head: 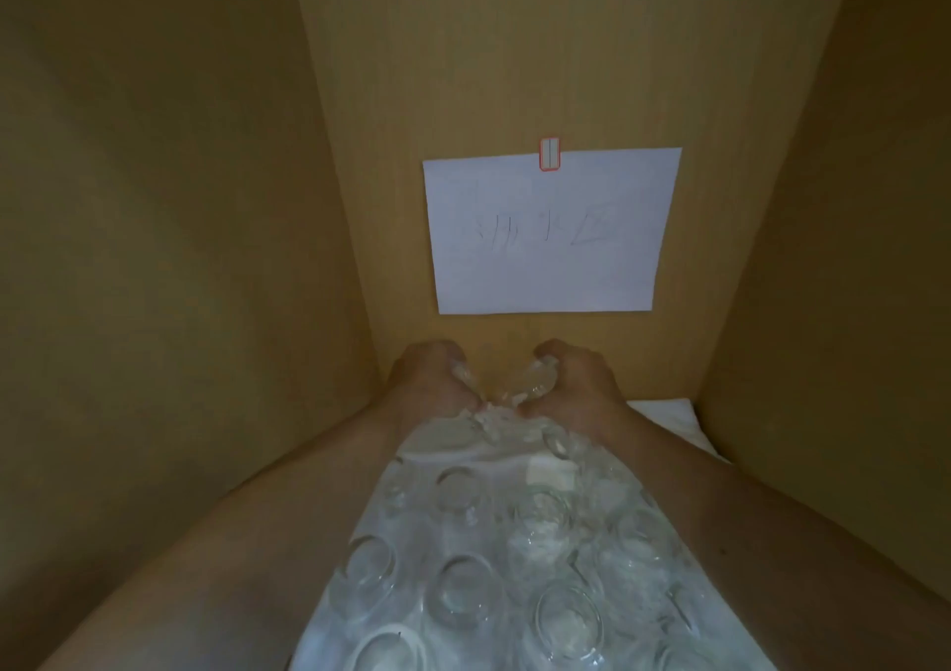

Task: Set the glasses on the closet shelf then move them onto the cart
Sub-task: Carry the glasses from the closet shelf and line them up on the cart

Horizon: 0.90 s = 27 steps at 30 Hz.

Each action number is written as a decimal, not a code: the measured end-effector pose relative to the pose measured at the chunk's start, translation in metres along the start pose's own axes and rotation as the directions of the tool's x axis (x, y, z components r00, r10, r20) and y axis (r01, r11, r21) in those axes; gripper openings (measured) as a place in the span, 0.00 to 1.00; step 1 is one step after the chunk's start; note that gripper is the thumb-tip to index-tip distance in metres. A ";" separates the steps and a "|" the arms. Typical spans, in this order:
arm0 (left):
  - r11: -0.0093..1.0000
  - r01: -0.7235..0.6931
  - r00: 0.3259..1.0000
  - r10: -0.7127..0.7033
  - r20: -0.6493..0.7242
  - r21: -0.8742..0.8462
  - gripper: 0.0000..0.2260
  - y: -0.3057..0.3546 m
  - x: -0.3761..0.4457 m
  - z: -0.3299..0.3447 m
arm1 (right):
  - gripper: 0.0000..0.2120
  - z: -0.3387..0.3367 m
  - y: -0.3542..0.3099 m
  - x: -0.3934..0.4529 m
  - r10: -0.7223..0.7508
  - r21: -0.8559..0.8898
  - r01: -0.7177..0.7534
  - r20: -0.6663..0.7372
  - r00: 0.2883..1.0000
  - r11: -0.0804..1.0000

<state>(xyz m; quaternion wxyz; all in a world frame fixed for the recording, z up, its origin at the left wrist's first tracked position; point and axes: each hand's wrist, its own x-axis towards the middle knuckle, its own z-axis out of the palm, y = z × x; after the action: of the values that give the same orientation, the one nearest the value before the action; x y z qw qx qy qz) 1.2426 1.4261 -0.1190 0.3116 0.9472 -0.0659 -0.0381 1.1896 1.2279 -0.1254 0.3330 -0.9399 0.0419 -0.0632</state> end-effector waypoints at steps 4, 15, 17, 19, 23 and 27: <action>0.993 -0.046 0.982 0.026 -0.185 -0.105 0.33 0.017 -0.011 -0.026 | 0.37 -0.025 -0.011 -0.004 0.156 0.330 -0.090 -0.180 0.971 0.940; 0.711 -0.087 0.900 -0.244 -0.360 -0.698 0.24 0.059 -0.069 -0.083 | 0.31 -0.074 -0.029 -0.060 0.351 0.962 -0.060 -0.038 0.935 0.265; 0.539 -0.086 0.906 -0.308 -0.291 -0.838 0.23 0.064 -0.082 -0.089 | 0.25 -0.078 -0.034 -0.071 0.306 0.992 -0.071 0.036 0.951 0.105; 0.419 -0.044 0.923 -0.331 -0.197 -0.907 0.25 0.069 -0.095 -0.094 | 0.19 -0.081 -0.040 -0.082 0.261 0.997 -0.069 0.071 0.963 -0.016; 0.229 0.108 0.967 -0.251 0.048 -0.967 0.35 0.074 -0.118 -0.101 | 0.17 -0.083 -0.049 -0.104 0.248 0.992 -0.037 0.066 0.966 -0.121; 0.051 0.134 0.984 -0.121 0.127 -0.990 0.13 0.079 -0.144 -0.101 | 0.23 -0.086 -0.053 -0.128 0.272 0.980 -0.056 0.108 0.956 -0.192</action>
<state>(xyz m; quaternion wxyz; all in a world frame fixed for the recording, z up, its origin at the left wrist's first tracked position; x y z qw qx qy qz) 1.1040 1.4441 0.0137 0.8693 0.4794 0.0601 -0.1047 1.0527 1.2308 -0.0373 0.9309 -0.3302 0.1239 -0.0953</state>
